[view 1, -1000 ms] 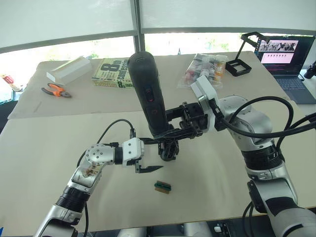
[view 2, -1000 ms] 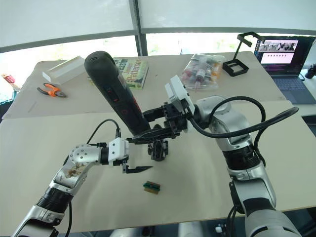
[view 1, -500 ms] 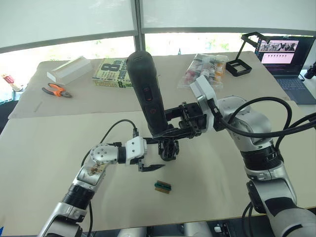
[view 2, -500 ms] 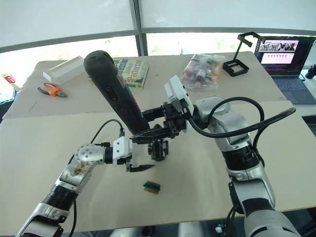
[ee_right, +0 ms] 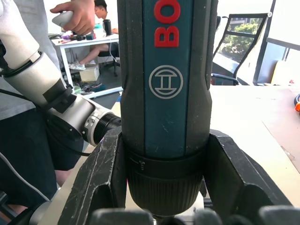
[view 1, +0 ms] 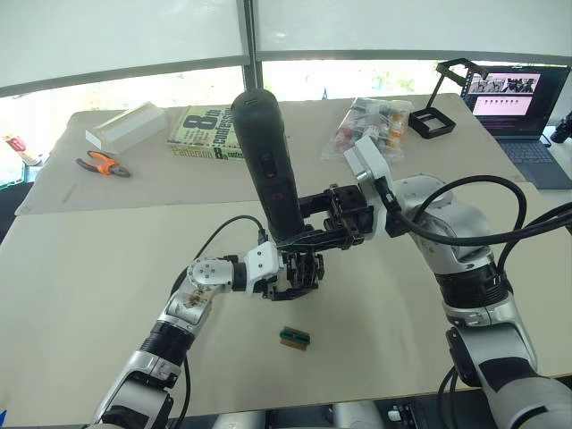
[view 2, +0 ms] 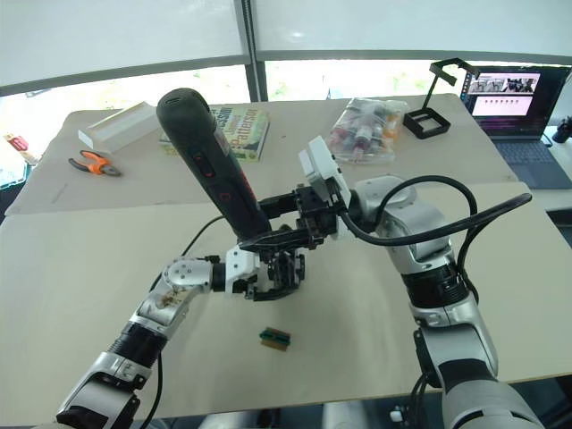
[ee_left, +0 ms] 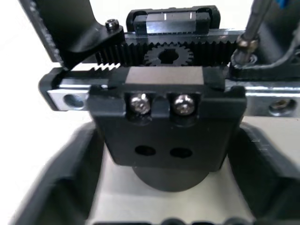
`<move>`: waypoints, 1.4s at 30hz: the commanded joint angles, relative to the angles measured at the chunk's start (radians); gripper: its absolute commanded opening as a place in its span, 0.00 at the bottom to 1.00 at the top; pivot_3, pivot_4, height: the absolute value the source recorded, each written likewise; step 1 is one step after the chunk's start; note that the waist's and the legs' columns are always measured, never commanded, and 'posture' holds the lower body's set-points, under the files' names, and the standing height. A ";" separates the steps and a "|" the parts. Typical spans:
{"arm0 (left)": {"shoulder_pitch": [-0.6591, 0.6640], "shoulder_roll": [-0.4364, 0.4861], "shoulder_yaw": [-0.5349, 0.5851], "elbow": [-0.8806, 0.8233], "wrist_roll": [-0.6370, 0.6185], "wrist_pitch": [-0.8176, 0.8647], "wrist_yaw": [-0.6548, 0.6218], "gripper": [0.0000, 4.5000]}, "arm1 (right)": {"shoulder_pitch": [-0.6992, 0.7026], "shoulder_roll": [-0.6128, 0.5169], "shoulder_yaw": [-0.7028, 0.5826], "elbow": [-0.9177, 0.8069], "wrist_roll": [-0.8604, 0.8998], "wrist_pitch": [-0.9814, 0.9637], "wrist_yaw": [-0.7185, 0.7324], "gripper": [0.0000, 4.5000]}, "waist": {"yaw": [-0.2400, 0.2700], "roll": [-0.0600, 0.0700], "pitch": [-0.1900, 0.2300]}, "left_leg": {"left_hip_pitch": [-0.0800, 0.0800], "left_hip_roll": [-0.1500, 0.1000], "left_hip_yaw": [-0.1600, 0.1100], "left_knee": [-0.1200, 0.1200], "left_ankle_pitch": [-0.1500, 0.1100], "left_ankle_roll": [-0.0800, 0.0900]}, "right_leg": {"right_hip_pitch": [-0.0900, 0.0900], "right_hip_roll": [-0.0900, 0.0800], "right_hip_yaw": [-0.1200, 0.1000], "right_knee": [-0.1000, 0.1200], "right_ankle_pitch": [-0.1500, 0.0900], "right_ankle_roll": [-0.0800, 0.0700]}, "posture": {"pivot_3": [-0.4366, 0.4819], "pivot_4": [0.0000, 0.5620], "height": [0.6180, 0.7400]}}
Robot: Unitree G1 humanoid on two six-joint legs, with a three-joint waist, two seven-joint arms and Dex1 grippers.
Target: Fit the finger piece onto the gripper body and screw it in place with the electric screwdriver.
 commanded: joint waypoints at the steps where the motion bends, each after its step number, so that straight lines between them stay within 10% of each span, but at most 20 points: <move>1: -0.029 -0.017 0.009 0.009 -0.015 -0.011 -0.002 0.52 | 0.027 -0.016 -0.029 -0.034 0.003 0.001 -0.025 0.42 | 0.003 0.000 0.000 | 0.000 0.000 0.000 0.000 0.000 0.000 | 0.000 0.000 0.000 0.000 0.000 0.000 | 0.48 0.27 1.00; 42: -0.072 -0.014 0.026 0.055 0.001 -0.013 -0.011 0.52 | 0.202 -0.016 0.012 -0.008 -0.017 -0.012 -0.153 0.42 | 0.018 0.000 -0.003 | 0.010 0.001 -0.001 0.000 0.000 0.000 | 0.009 0.001 0.001 -0.001 0.000 0.000 | 0.48 0.27 1.00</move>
